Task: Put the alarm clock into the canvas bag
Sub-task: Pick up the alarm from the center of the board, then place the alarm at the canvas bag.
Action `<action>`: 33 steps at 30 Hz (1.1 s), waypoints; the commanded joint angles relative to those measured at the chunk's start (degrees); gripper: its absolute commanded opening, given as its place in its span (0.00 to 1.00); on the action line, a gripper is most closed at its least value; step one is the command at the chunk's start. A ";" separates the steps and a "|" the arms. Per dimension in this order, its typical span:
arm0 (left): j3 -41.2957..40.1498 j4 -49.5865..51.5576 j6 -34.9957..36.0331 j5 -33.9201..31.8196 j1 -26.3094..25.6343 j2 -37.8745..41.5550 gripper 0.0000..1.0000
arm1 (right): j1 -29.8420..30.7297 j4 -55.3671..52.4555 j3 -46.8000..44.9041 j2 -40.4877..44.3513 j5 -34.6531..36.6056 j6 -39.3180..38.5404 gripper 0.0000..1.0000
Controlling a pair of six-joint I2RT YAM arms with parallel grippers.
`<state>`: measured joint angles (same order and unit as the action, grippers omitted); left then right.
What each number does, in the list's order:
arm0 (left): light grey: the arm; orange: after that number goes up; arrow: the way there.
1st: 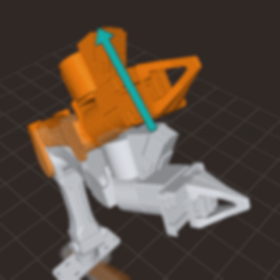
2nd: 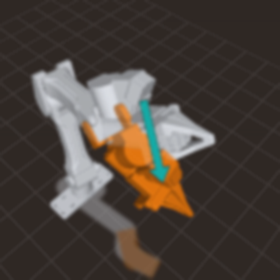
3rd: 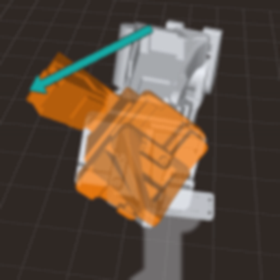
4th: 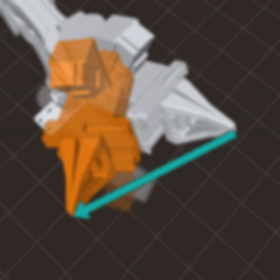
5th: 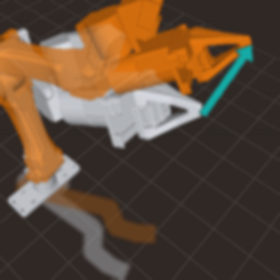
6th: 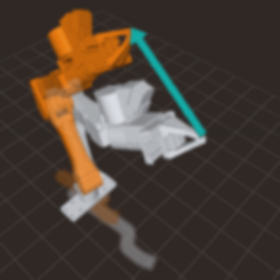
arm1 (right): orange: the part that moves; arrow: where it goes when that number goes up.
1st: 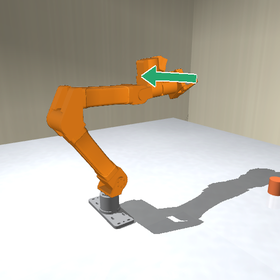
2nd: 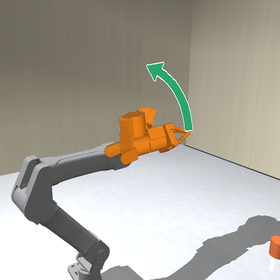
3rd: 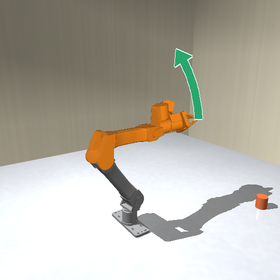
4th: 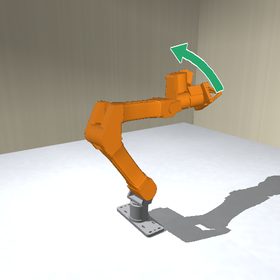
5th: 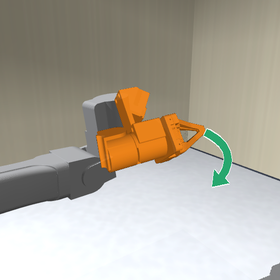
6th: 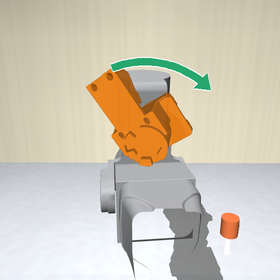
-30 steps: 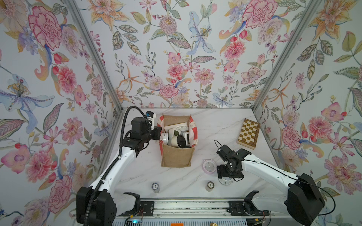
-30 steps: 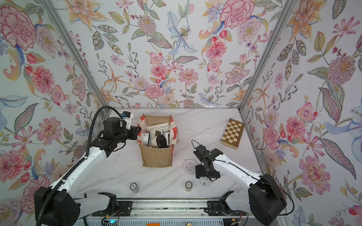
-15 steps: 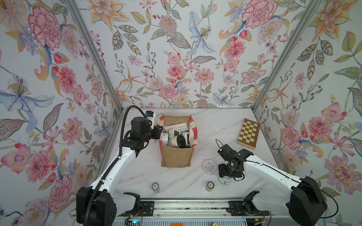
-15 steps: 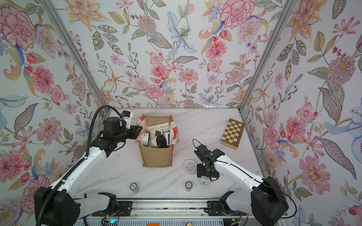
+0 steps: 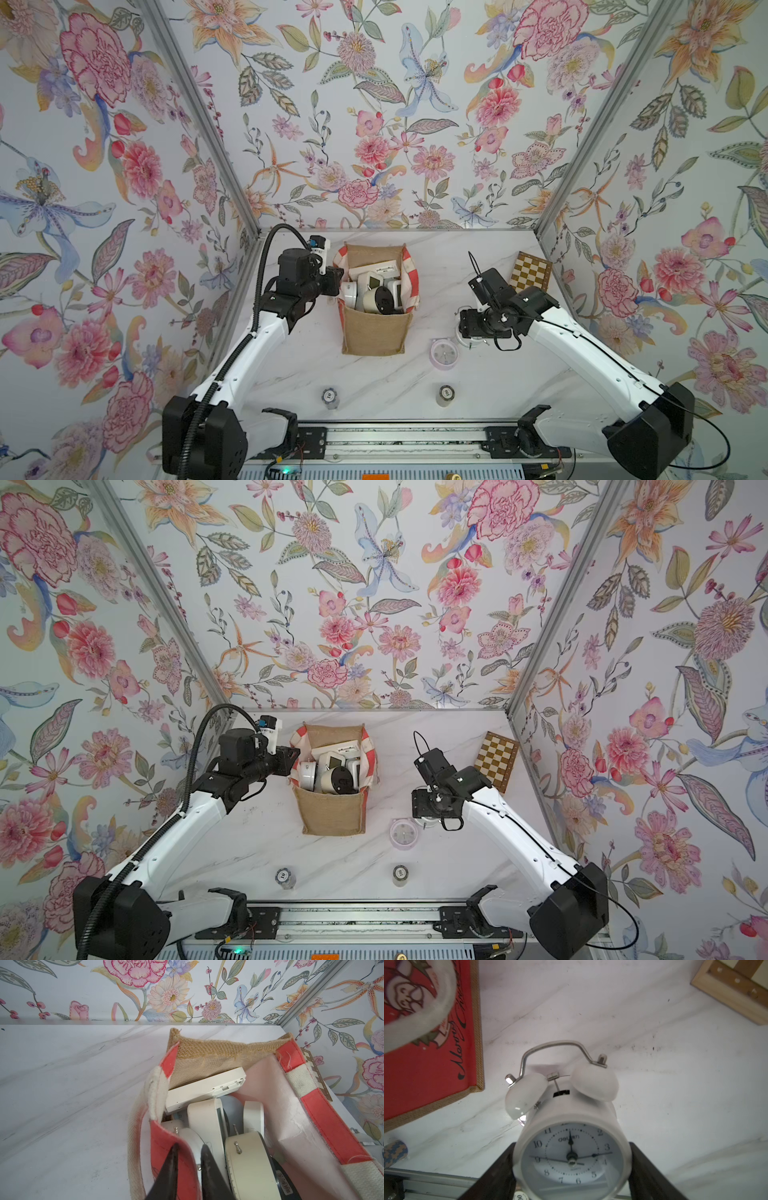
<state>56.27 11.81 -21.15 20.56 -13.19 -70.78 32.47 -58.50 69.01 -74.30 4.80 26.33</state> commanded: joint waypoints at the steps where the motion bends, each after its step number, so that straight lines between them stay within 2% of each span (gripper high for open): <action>1: -0.77 1.15 1.07 -0.28 -0.42 -0.91 0.15 | 0.09 -0.24 7.42 -3.41 -0.13 -4.77 0.57; 6: -0.55 1.28 1.08 -0.82 -0.33 -0.08 0.05 | 1.47 1.47 18.88 -8.35 -2.39 -7.33 0.56; 10: -0.20 0.96 0.43 -0.60 -0.38 0.51 0.01 | 3.91 5.02 26.82 -11.97 -5.89 -8.03 0.55; 20: -0.46 -3.43 -2.91 2.40 -0.35 1.02 0.00 | 12.48 10.67 44.83 -25.24 -12.90 -9.46 0.54; 25: -0.20 -4.51 -3.99 2.74 -0.26 2.08 0.00 | 14.36 14.12 48.55 -31.18 -18.48 -7.90 0.53; 33: 0.85 -3.64 -3.99 2.32 -0.26 3.10 0.00 | 14.81 18.75 48.94 -37.32 -24.53 -4.54 0.51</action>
<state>56.23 12.16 -24.53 21.23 -13.19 -70.17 47.18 -44.23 115.85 -111.22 -16.16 20.03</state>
